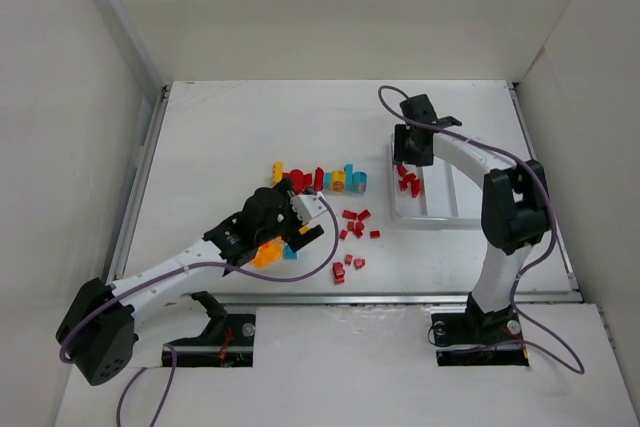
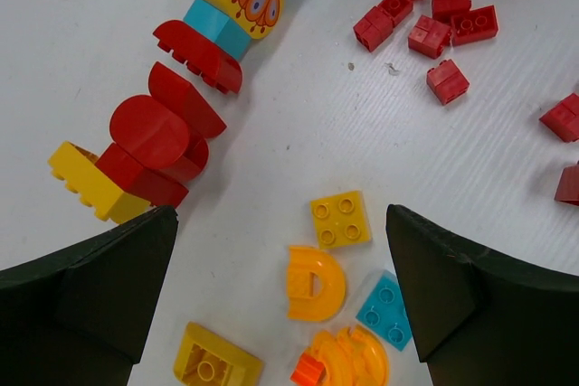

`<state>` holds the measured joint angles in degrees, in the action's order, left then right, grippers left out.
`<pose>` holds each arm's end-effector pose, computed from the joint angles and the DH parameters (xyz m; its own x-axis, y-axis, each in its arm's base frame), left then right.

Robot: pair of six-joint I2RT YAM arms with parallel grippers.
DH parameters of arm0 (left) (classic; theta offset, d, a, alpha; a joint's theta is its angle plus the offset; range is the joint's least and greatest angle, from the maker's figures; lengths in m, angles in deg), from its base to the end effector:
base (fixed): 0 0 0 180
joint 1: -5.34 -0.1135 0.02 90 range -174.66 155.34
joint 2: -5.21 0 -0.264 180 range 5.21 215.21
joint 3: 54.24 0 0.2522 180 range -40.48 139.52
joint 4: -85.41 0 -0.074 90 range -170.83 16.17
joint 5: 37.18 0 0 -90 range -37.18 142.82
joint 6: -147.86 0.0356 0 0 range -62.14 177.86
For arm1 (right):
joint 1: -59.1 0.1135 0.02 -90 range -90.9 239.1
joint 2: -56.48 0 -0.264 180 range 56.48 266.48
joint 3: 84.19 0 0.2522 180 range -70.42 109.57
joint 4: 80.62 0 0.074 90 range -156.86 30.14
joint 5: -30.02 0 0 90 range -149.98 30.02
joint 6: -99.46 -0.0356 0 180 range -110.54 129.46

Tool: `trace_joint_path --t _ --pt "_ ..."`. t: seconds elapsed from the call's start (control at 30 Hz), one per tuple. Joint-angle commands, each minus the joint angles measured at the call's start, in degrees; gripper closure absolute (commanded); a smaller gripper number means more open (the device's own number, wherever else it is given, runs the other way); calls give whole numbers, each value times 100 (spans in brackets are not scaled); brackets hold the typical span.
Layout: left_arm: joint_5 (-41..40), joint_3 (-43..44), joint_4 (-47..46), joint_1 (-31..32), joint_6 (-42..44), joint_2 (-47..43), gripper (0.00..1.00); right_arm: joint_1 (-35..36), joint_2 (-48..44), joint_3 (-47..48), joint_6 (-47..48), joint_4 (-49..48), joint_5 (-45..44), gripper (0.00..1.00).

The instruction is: Sort the legos into containers by color

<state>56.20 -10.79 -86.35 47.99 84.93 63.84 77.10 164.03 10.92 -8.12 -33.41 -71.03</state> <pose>0.1652 -0.1550 0.2293 0.0656 0.5572 -0.8278 0.7707 0.4986 0.3967 0.3834 0.1174 0.2169 -0.8462 0.0368 -0.5316 0.0466 0.9989 -0.0051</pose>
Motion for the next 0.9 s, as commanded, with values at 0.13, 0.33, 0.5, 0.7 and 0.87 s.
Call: trace_joint_path --t 0.13,0.33,0.5,0.7,0.87 --pt "190 177 -265 -3 202 -45 0 2 -330 391 132 30 32 30" --pt "-12 124 -441 -3 202 -45 0 747 -1621 -600 913 -488 620 30" --pt "-13 63 -441 -3 202 -45 6 1802 -1746 -1374 1179 -428 1193 51" --pt "-12 63 -318 -3 202 -45 31 1856 -1167 -1359 186 -427 1088 37" --pt "-65 63 -265 -3 149 -45 31 2041 -701 -1068 18 -375 920 34"
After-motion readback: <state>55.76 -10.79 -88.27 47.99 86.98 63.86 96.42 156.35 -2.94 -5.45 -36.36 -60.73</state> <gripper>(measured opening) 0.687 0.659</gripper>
